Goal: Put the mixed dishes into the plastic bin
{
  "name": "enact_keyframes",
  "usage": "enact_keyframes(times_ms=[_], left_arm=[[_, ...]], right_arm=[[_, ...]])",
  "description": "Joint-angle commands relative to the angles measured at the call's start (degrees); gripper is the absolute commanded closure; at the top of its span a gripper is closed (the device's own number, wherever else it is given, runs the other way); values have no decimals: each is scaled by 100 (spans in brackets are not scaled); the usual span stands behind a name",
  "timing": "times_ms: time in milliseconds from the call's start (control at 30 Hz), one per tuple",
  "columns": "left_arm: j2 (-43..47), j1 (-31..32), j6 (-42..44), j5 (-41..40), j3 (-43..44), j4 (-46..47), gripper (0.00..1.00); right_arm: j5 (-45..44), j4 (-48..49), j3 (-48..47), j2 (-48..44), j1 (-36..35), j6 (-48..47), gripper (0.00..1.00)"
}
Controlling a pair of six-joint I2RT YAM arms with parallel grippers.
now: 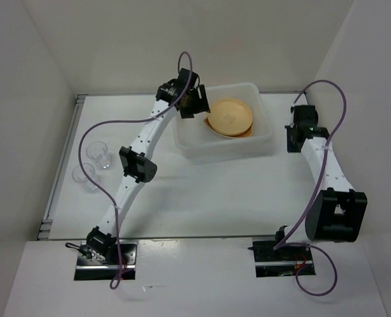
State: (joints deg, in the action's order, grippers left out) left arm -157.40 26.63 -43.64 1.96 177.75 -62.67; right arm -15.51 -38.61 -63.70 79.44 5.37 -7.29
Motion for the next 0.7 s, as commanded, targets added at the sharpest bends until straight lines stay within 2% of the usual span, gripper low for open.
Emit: enact_keyframes(times_ms=[0,100,200,233,300,333,433,533,667], left_arm=[[859,70,663,-1044,163,-912,37],[1342,71,743,-1548,163,-1053,100],[1484,-96,795,-1313,163,-1123,100],[1484,-97,795,-1094,163,-1176,100],[1484,-158,927,-830,-203,-1177,100],[1424,-158,979,-402,-284,-1177,100],[1126,-106,1129,84,-355,-1107,100],[730,61,1129,147,160,-1159,100],[588,166,1129,332,-21,-1159,100]], right_arm=[[987,276,-1499,439,-80,-282,100],[1829,153,-2520,1088,-18,-352,100],[2952,56,-3023,1651,-114,-685,100],[3035,-14,-3121,1819,-228,-764,100],[3036,-268,-3262,2327,-578,-1002,100],[3036,-331,-3315,2470,-659,-1063,100],[3027,-157,-3044,2717,-826,-1239,100],[2975,143,-2797,2717,-827,-1240,100],[2843,275,-2674,2717,-888,-1240,100]])
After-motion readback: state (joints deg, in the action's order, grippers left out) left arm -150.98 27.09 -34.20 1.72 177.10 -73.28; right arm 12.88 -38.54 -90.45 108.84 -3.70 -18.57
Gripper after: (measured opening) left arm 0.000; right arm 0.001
